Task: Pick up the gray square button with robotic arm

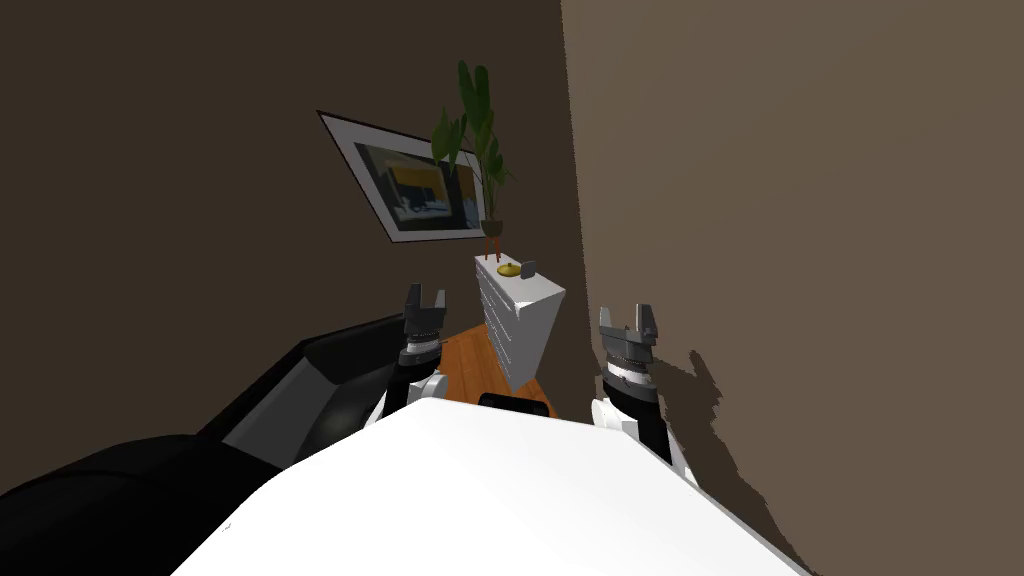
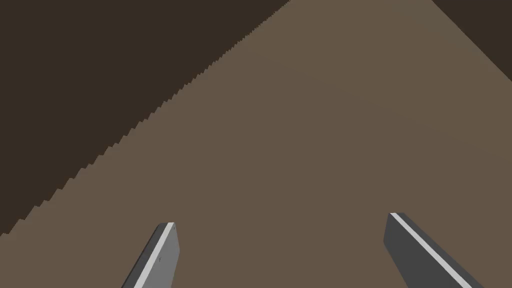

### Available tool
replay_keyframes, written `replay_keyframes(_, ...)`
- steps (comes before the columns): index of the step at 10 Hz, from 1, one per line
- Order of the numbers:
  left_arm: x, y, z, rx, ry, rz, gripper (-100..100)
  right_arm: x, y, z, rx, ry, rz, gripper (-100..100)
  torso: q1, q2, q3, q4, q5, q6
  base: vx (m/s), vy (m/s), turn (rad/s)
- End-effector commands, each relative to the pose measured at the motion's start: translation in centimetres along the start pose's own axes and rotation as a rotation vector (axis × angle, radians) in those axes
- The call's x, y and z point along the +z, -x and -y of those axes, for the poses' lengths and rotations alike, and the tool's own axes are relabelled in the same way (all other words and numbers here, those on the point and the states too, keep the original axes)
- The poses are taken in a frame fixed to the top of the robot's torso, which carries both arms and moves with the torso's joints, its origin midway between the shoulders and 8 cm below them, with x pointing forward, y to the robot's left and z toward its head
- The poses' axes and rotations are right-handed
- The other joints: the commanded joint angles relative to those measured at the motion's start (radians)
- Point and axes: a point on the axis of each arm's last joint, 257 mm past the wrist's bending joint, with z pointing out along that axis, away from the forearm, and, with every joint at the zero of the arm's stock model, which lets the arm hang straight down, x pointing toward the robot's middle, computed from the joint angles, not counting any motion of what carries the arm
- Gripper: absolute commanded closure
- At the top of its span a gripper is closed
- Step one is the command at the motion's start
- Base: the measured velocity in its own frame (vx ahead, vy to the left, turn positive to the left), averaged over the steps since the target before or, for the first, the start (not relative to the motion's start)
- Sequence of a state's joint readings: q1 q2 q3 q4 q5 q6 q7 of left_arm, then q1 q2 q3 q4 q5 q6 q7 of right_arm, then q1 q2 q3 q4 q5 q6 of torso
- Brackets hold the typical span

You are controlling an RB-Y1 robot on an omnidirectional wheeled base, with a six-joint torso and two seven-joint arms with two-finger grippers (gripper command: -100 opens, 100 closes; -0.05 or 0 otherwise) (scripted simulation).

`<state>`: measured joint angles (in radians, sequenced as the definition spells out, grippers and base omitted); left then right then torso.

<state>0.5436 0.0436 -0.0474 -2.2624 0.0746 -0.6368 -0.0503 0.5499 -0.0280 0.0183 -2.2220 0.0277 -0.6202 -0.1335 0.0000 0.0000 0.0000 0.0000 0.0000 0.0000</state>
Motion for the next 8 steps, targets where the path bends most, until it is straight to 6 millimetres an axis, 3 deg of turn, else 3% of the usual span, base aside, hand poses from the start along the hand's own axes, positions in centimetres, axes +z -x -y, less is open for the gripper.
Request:
replay_keyframes(1, 0.0, 0.0, 0.0, 0.000, 0.000, 0.000, 0, -0.1, -0.1, 0.3, -0.015, -0.008, -0.030, -100, 0.000, 0.000, 0.000, 0.000, 0.000, 0.000, -0.048, 0.023, 0.066)
replay_keyframes(8, 0.0, 0.0, 0.0, 0.000, 0.000, 0.000, 0, -0.4, -0.4, 1.7, -0.104, -0.050, -0.186, -100, 0.004, 0.006, 0.004, 0.001, 0.001, 0.000, -0.106, 0.064, 0.075)
